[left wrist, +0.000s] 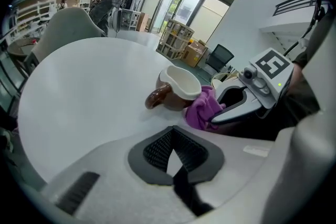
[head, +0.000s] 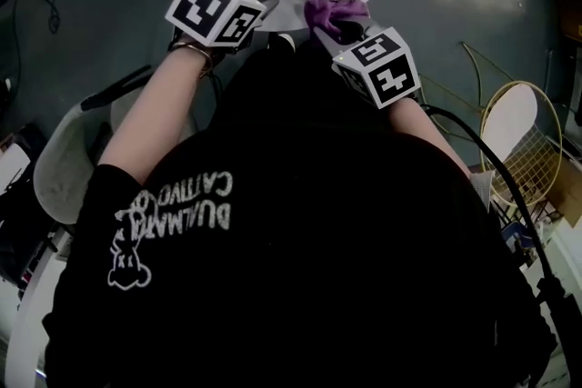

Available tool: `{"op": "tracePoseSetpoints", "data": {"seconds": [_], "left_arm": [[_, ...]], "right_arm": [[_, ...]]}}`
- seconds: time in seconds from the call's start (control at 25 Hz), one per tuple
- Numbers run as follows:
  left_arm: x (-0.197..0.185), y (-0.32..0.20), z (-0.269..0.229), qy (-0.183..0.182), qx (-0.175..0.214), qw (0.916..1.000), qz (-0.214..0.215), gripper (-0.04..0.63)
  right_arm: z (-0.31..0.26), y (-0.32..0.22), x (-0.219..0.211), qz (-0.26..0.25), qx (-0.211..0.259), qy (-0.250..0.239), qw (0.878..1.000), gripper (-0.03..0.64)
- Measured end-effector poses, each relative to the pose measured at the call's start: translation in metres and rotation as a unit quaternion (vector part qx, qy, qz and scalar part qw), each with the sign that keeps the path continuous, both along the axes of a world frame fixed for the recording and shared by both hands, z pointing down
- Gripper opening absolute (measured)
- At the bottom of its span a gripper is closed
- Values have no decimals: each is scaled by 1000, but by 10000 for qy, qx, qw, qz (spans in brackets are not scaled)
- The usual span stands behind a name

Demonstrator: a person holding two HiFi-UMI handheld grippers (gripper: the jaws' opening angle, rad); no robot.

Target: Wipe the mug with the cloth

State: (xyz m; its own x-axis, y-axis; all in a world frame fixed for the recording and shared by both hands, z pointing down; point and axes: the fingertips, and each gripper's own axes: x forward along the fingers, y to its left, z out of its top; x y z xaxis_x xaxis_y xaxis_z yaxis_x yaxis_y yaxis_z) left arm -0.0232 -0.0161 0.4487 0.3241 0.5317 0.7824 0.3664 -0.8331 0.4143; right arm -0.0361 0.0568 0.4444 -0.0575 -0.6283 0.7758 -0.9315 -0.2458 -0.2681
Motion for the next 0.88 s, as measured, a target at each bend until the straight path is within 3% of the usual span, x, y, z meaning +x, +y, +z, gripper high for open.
{"op": "tracePoseSetpoints", "data": {"seconds": [0.88], "left_arm": [[-13,-44,11,40,-480,9966,-668,6]], "right_arm": [[-8,-89,-12,-872,-258,152,9957,38]]}}
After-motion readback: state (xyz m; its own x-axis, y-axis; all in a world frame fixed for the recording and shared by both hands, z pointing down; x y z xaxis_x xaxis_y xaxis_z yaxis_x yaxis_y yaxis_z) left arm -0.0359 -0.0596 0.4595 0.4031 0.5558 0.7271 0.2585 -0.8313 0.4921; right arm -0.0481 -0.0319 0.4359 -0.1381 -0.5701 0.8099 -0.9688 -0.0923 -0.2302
